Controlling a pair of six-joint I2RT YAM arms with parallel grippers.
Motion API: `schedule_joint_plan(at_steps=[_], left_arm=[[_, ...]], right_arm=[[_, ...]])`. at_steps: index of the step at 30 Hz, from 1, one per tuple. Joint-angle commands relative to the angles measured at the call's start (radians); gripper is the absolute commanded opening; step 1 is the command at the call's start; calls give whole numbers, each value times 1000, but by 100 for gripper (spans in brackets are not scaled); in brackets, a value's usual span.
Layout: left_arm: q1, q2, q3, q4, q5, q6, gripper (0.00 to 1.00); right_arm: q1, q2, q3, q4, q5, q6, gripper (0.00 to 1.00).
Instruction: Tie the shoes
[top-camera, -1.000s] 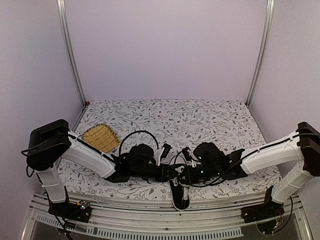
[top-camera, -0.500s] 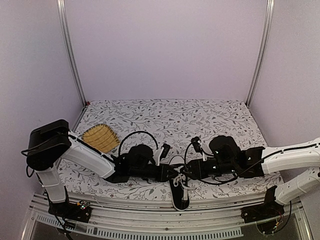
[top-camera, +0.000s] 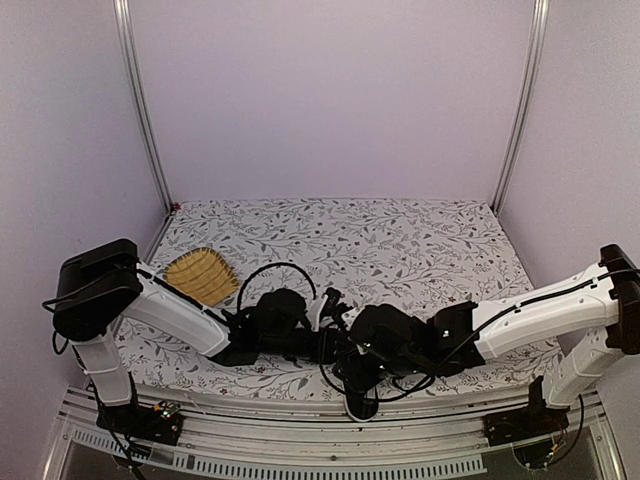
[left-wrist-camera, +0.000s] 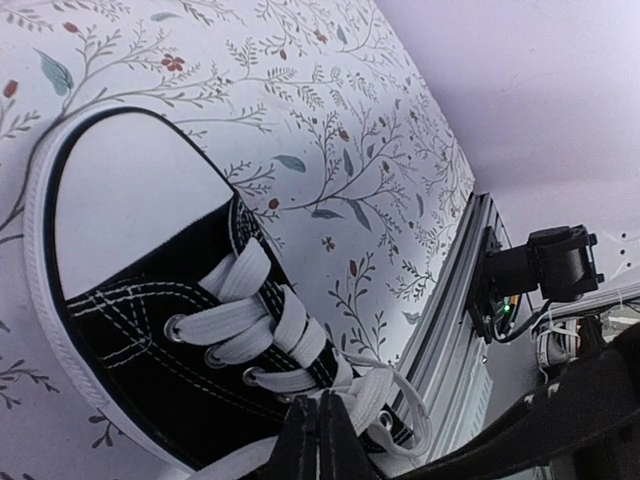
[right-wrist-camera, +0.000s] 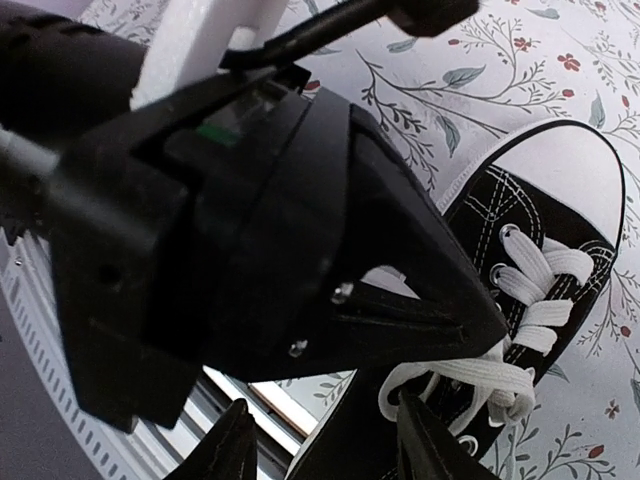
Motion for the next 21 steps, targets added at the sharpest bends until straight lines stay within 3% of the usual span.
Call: schedule_joint_plan(at_steps=[1, 12, 21], left_arm=[[15, -12, -2, 9, 7, 4, 0], [15, -12, 3, 3, 8, 5, 0], [15, -11, 3, 4, 8, 6, 0]], right_arm=[[31, 98, 91, -138, 142, -16, 47], [42, 180, 153, -193, 201, -26, 42], [58, 220, 167, -219, 210, -34, 30]])
